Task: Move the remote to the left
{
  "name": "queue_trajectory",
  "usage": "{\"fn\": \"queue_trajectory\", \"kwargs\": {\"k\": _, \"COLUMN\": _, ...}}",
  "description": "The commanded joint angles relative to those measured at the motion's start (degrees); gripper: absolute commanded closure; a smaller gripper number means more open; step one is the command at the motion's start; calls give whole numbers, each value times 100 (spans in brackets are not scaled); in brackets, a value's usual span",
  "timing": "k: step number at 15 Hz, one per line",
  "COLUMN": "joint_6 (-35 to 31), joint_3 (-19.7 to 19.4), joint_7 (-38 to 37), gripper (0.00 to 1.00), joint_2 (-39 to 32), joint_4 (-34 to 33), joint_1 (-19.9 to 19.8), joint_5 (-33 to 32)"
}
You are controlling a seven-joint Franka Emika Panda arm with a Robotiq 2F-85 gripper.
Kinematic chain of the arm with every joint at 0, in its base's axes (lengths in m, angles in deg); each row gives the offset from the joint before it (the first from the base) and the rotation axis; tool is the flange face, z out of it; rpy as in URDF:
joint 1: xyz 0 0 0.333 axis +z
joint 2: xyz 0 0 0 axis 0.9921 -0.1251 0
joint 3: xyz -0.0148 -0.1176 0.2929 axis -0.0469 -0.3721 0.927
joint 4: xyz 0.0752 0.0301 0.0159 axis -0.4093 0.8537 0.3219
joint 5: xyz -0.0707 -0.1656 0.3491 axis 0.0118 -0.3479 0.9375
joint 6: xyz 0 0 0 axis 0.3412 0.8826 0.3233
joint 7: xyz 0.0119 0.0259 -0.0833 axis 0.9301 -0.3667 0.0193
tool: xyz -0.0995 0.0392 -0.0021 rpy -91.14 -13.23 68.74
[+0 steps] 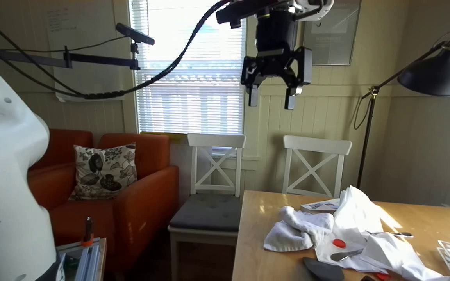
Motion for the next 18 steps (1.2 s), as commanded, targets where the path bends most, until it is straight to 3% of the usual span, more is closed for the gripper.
{"fn": "queue_trajectory", "kwargs": {"k": 1, "joint_6": 10, "joint_3": 10, "joint_7": 1, "gripper": 0, "joint_2": -12, "joint_4": -10, "joint_1": -8, "joint_5": 3}}
{"fn": "queue_trajectory", "kwargs": {"k": 7, "joint_6": -40, "joint_3": -35, "joint_7": -106, "gripper": 0, "joint_2": -201, "joint_4": -24, "joint_1": -68, "joint_5": 5}}
{"fn": "queue_trajectory", "kwargs": {"k": 11, "joint_6": -58, "joint_3": -303, "joint_7": -188, "gripper": 0, "joint_2": -1006, "joint_4": -43, "joint_1": -268, "joint_5": 158}}
{"fn": "queue_trajectory", "kwargs": {"k": 18, "joint_6": -978, "joint_3": -893, "joint_7": -1007, "gripper": 0, "joint_2": -2792, "joint_4": -517, "joint_1": -1101, "joint_5": 239}}
